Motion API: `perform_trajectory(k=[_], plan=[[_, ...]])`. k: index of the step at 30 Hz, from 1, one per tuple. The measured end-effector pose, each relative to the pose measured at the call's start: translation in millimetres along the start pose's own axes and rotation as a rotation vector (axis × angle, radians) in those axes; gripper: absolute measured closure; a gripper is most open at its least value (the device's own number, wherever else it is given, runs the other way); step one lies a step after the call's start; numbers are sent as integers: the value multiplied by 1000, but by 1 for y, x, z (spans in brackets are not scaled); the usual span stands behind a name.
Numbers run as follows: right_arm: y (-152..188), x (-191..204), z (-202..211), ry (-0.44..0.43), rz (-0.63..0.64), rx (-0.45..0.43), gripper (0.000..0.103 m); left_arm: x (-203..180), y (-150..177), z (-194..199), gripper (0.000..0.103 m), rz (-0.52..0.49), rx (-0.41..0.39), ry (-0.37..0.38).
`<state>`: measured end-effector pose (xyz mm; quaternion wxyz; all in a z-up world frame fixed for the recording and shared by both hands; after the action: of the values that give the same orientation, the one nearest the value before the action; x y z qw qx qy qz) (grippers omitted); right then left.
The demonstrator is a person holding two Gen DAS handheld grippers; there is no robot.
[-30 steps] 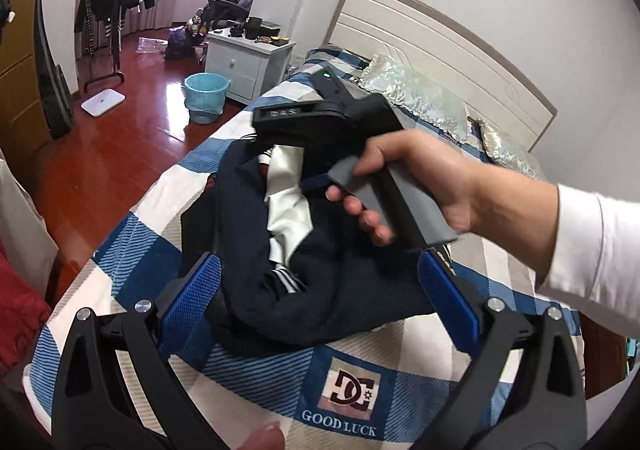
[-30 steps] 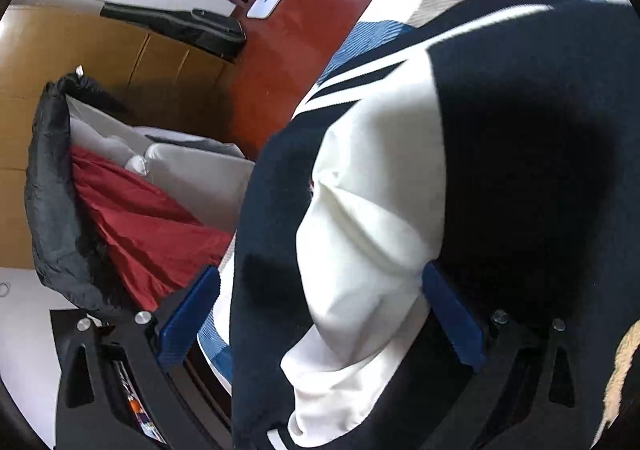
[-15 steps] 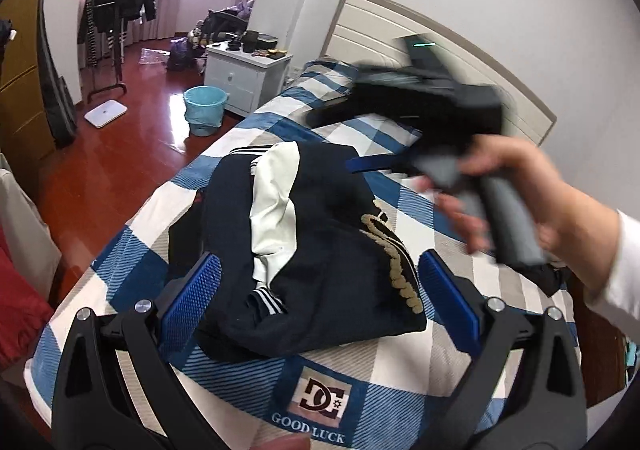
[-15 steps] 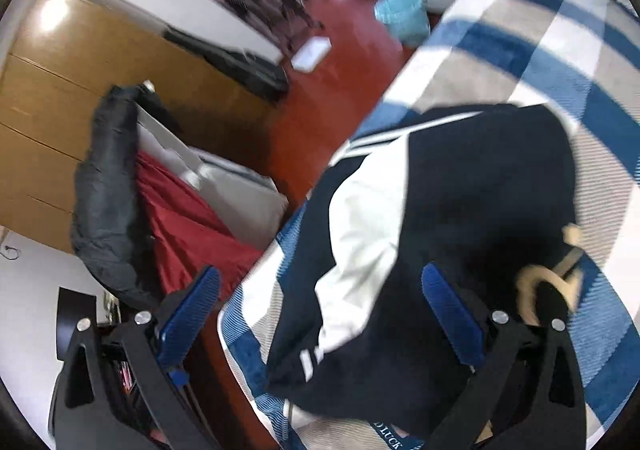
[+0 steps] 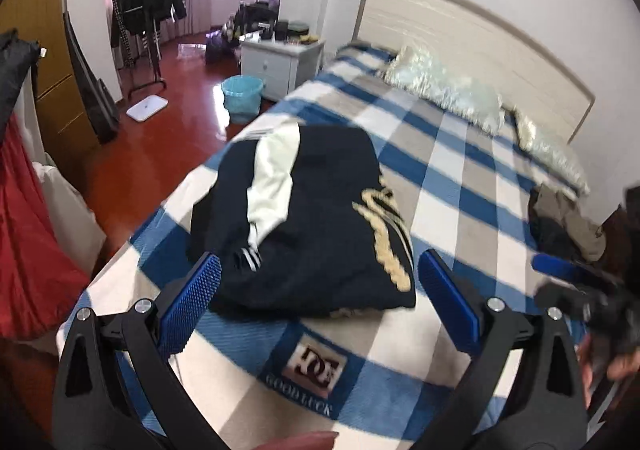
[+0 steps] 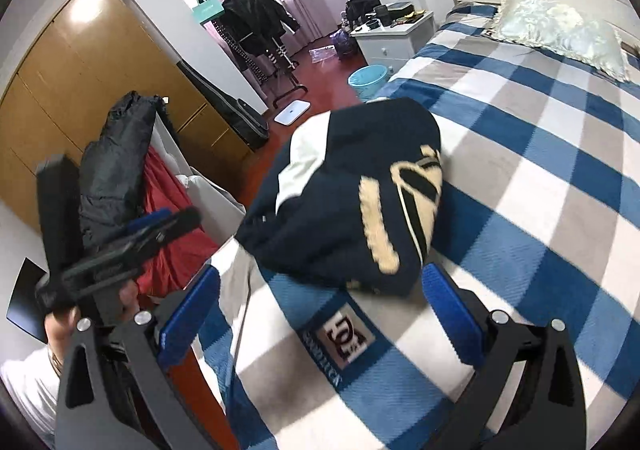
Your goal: Fold large clothes
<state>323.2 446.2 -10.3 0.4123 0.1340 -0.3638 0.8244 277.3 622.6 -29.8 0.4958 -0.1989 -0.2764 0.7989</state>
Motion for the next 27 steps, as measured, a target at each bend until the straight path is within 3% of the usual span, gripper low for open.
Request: perform_trajectory(k=[3, 6, 16, 27], plan=[[17, -9, 8, 29, -17, -20, 4, -24, 7, 8, 7, -85, 1, -53], [24, -11, 16, 8, -37, -35, 4, -40, 13, 13, 7, -112, 14, -37], [22, 1, 23, 4, 14, -55, 4, -45, 22, 12, 7, -68, 34, -5], [28, 8, 6, -6, 19, -29, 4, -31, 22, 9, 7, -49, 23, -32]])
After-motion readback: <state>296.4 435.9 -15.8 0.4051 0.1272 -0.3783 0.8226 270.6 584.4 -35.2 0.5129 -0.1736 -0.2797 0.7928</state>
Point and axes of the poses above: each gripper's, at about its wrist camera, not at the fingertips, and z roughly against the way its jaws point, x to its left, y to its underside, the point moved 8 cm from there along -z, roughly the way its jaws point, and after that the axes turned 8 degrees about -z, right-handed, at the moved point
